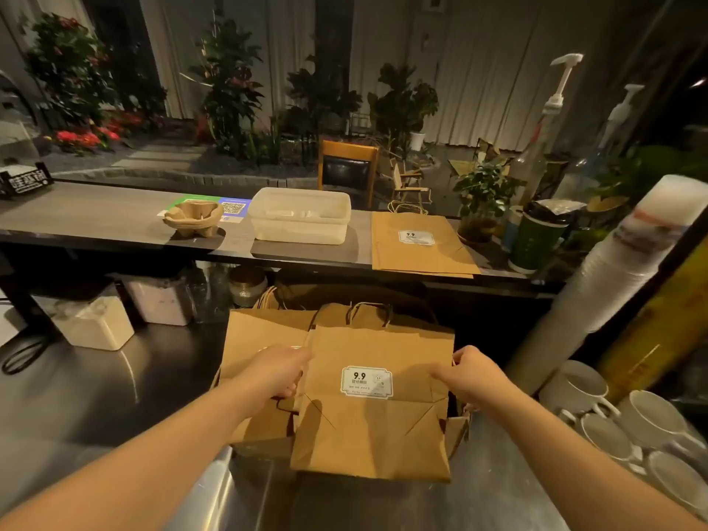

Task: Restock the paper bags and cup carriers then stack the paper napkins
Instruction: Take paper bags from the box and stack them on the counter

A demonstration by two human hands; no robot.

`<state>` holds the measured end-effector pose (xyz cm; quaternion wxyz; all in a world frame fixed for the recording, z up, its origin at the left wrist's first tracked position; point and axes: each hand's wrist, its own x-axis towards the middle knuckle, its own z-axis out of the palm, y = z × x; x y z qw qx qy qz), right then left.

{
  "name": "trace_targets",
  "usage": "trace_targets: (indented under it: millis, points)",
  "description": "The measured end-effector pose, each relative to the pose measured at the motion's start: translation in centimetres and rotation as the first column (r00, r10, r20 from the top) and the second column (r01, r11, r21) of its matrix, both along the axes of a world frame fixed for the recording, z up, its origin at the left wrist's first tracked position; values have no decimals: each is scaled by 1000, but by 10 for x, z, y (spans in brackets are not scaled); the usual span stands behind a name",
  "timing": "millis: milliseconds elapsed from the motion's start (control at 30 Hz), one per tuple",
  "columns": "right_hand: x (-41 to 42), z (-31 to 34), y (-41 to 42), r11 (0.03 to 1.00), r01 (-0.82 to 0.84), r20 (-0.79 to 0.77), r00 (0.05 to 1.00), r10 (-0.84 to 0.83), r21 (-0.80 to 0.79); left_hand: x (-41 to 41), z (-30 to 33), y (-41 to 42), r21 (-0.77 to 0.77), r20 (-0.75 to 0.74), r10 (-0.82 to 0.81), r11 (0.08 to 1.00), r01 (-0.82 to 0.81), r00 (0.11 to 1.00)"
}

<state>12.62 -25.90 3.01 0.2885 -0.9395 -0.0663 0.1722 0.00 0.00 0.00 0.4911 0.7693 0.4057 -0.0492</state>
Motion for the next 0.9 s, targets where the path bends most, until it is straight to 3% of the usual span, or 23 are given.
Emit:
trace_targets:
  millis: [133,300,733,800,900]
  points:
    - [-11,-11,6,996,-82,-33,996,81,-40,5,-2,-3,-3,10,0,1000,1,1000]
    - [-15,-26,9,997,35,-105,994,-28,70,9,-3,-13,-55,27,18,998,-16,999]
    - [-12,-36,-5,922,195,-216,968,-127,334,-3,-4,-14,-80,-22,23,996,-25,999]
    - [-10,-39,-9,898,233,-241,959,-148,374,-4,-1,-16,-128,-13,18,992,-20,1000]
    - [-14,-34,-10,865,267,-304,942,-142,425,-5,4,-20,-354,80,79,934,-46,994]
